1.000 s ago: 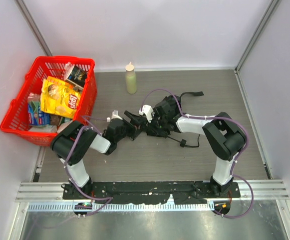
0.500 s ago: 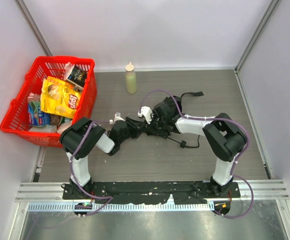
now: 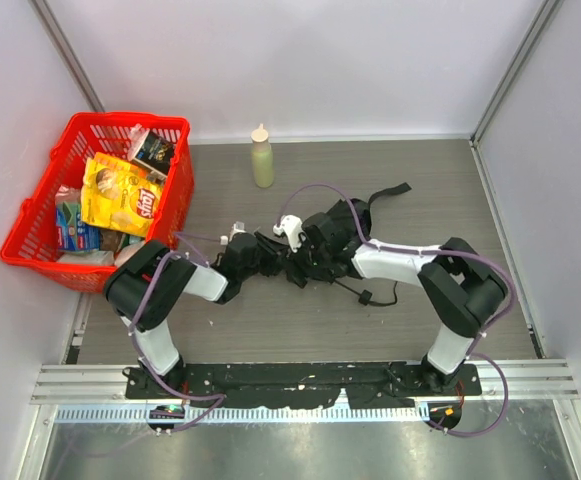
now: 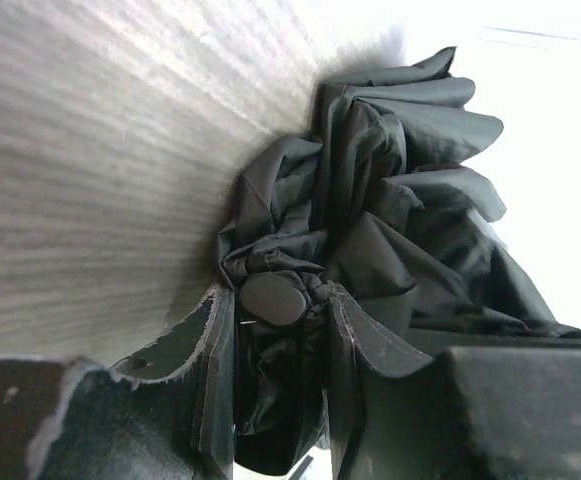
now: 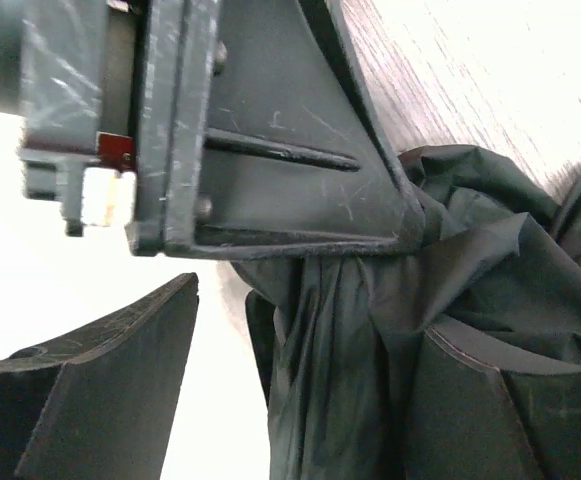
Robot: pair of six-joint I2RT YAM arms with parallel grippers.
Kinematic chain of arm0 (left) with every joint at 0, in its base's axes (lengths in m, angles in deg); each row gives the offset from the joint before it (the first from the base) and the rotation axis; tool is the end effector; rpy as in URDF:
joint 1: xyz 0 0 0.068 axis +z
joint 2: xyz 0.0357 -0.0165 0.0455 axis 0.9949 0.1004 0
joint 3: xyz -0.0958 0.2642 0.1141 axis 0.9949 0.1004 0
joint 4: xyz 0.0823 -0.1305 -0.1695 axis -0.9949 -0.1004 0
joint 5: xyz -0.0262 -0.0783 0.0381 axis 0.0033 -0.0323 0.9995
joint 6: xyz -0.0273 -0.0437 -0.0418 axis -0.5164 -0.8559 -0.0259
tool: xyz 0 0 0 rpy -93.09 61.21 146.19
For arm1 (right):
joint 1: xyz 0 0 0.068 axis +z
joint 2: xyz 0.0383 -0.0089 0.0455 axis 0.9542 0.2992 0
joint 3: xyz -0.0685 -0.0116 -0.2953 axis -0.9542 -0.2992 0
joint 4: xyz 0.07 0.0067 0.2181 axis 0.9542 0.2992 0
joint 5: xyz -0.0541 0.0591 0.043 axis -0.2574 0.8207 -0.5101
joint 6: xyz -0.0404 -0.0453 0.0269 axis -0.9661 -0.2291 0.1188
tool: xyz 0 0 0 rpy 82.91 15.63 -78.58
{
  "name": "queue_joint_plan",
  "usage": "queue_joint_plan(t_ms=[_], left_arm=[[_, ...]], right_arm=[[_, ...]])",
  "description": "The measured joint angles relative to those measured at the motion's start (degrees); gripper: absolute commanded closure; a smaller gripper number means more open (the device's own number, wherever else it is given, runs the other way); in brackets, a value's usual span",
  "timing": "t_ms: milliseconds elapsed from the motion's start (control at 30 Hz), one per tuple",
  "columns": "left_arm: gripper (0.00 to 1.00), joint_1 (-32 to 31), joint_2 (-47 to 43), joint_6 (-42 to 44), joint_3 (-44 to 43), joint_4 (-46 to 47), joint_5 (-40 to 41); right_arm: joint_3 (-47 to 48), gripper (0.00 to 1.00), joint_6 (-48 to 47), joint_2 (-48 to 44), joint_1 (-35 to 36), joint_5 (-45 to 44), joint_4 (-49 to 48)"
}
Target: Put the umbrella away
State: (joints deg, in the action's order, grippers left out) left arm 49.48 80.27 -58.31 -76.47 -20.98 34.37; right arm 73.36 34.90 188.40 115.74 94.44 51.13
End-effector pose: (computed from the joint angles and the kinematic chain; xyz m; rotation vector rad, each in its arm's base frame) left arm 0.2666 -0.1879 0.1664 -0.9760 2.1094 -1.2714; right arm 0.2490 0.2487 0.2093 -1.2010 2.0808 0.5164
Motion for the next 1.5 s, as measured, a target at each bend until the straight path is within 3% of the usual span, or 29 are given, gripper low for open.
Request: queue_joint_plan(t_ms=[133,333,500,667,833,1067,1167,1200,1267,1333,1367,1500], left_arm=[[1.0,0.0,-2.8,0.1,-0.3,-6.3,-1.0],[1.0,0.0,-6.1,0.1,-2.6,-17.1,-1.1],[1.0,0.0,-7.9,0.5,-3.8,-23.1,-1.2],[1.0,0.5,-8.4,0.6,-5.0,-27.3,-1.9],[1.0,1.5,-9.1,0.9,-7.0,-33.6,-2.7],[1.0,2.5,-9.2,1.9,-7.5,-37.3,-2.4],[1.0,2.8,-9.4,2.9,-7.4,-37.3,-2.6],[0.96,3.0,-9.4,3.2,-7.2,-36.8,-2.8],[0.77,3.3,-9.4,3.6,-6.5,-35.3,-3.4],[0.47,3.7,-9.4,3.8,-5.5,-33.4,-4.1],[0.38,3.8,-9.5,3.8,-4.9,-32.3,-4.5],[0.13,4.1,-10.9,3.7,-1.9,-25.6,-6.0]], right_arm=[[-3.3,0.22,4.0,-6.9,3.6,-7.7,1.0],[-11.8,0.22,2.9,-20.1,10.6,-20.7,-2.9],[-14.3,0.22,2.0,-18.8,15.2,-25.6,-7.9],[-14.4,0.24,1.9,-11.2,16.5,-30.5,-14.4],[-12.1,0.47,2.3,-3.4,16.5,-35.8,-17.4],[-11.8,0.99,6.5,0.1,15.9,-35.1,-21.9],[-13.9,1.0,8.9,-0.3,14.9,-31.7,-25.9],[-14.9,1.0,9.8,-0.5,14.2,-29.7,-27.6],[-16.6,0.99,11.5,-0.6,12.8,-26.4,-30.9],[-18.1,0.99,13.3,-0.6,11.0,-22.3,-34.2],[-18.9,0.99,14.2,-0.6,9.9,-20.0,-36.0],[-22.4,0.99,20.6,-0.5,3.8,-8.3,-43.6]])
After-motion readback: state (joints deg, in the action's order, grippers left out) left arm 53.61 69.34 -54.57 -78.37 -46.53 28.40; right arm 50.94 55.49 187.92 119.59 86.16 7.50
